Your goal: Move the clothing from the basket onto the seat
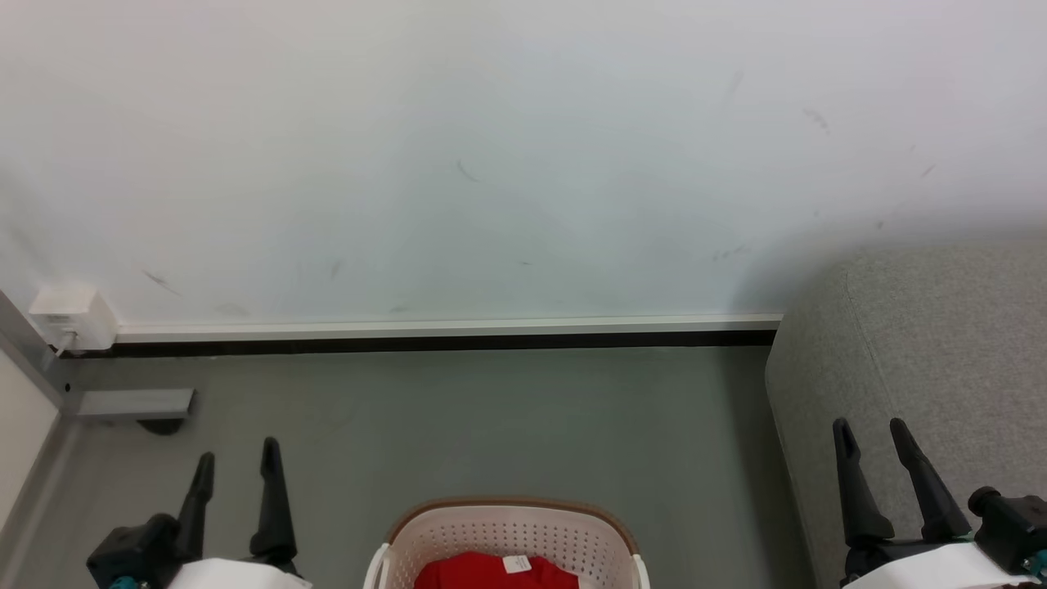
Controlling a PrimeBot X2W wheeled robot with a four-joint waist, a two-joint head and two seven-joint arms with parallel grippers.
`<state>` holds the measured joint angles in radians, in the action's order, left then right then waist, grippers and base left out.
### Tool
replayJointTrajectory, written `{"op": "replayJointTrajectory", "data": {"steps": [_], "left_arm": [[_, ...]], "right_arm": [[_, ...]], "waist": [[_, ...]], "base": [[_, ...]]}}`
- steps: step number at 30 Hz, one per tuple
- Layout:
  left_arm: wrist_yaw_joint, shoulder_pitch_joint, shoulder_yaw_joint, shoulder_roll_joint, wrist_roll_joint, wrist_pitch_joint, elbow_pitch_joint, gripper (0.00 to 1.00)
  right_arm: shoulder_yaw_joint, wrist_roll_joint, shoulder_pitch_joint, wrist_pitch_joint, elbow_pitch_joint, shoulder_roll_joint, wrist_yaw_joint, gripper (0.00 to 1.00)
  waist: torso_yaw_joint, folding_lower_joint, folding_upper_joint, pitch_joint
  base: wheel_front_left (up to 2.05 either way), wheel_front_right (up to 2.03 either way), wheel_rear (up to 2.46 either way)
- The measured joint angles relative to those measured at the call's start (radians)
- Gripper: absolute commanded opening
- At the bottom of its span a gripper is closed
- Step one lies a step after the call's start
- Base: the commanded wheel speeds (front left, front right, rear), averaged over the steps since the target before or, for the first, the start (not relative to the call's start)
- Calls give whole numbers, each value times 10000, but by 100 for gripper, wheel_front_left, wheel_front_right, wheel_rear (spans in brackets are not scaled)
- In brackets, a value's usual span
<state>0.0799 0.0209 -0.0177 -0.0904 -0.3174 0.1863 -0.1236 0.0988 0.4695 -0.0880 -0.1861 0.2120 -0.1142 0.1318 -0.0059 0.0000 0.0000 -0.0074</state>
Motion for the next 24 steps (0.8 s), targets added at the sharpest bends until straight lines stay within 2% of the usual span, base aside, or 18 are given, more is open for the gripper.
{"op": "replayJointTrajectory", "data": {"steps": [24], "left_arm": [[236, -80, 276, -184, 1887, 460, 255, 100]], "right_arm": [[318, -1697, -80, -500, -102, -73, 0, 100]], "waist": [[-80, 0, 0, -30]], "base": [[0, 0, 0]]}}
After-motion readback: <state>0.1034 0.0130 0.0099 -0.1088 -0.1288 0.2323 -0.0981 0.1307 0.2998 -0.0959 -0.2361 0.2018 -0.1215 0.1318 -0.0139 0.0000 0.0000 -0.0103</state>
